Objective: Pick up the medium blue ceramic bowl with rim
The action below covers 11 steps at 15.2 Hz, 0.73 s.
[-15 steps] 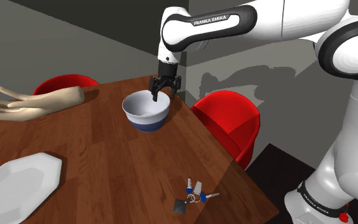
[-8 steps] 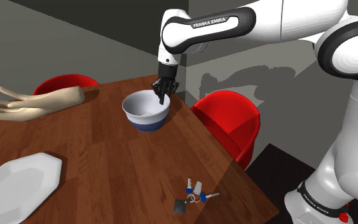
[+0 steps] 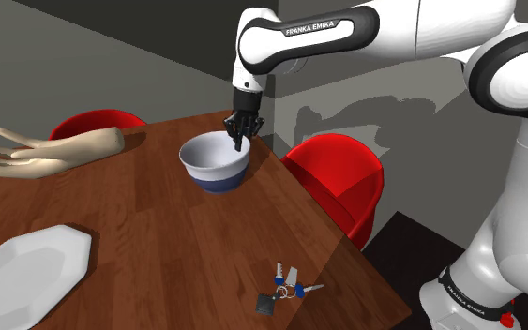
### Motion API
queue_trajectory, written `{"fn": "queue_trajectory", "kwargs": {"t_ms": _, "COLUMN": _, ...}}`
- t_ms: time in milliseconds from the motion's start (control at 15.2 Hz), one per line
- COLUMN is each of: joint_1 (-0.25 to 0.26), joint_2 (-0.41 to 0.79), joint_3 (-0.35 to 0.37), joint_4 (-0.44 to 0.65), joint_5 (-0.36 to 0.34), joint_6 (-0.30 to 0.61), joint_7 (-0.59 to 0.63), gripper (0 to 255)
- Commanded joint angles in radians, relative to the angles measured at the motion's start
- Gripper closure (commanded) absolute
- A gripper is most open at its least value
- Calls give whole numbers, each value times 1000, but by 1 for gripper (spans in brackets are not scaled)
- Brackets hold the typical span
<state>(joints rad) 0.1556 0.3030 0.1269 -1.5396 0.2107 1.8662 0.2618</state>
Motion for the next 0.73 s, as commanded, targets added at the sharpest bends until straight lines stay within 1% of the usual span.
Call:
{"fn": "queue_trajectory", "kwargs": {"t_ms": 0, "joint_1": -1, "joint_2": -4, "joint_3": 0, "joint_4": 20, "joint_5": -1, "joint_6": -24, "joint_7": 5, "gripper": 255}}
{"fn": "queue_trajectory", "kwargs": {"t_ms": 660, "joint_1": -1, "joint_2": 2, "joint_3": 0, "joint_4": 163, "joint_5": -7, "joint_6": -157, "joint_7": 33, "gripper": 255}}
